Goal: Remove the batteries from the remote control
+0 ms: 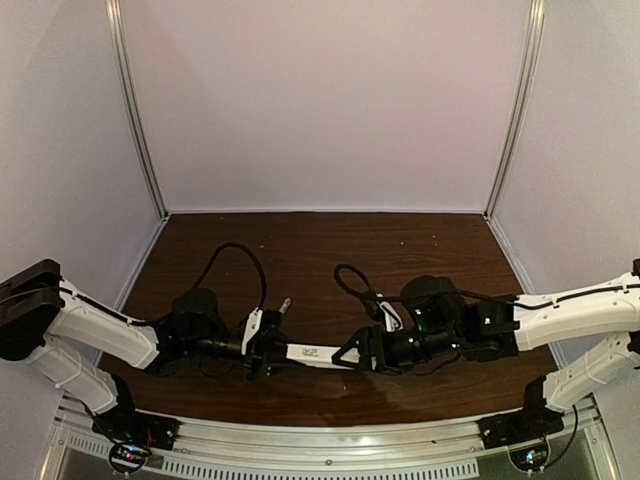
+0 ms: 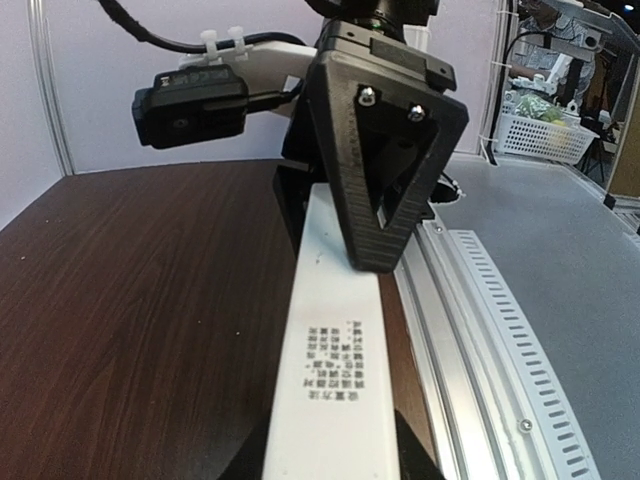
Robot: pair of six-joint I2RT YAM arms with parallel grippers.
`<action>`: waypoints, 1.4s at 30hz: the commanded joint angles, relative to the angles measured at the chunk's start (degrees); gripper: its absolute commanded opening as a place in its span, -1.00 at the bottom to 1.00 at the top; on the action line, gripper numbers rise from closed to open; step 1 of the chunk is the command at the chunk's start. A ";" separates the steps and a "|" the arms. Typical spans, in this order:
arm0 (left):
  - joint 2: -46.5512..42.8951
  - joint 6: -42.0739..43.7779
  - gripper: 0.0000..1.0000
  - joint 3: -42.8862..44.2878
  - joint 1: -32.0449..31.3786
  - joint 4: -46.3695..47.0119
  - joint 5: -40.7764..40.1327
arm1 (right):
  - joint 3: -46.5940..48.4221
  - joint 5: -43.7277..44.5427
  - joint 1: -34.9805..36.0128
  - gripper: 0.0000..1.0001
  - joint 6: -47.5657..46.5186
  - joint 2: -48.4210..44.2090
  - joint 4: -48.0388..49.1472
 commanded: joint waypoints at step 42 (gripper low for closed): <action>-0.66 -0.14 -1.00 0.94 -0.65 3.51 -0.76 | -0.28 3.19 -0.31 0.72 -1.01 -4.24 -2.00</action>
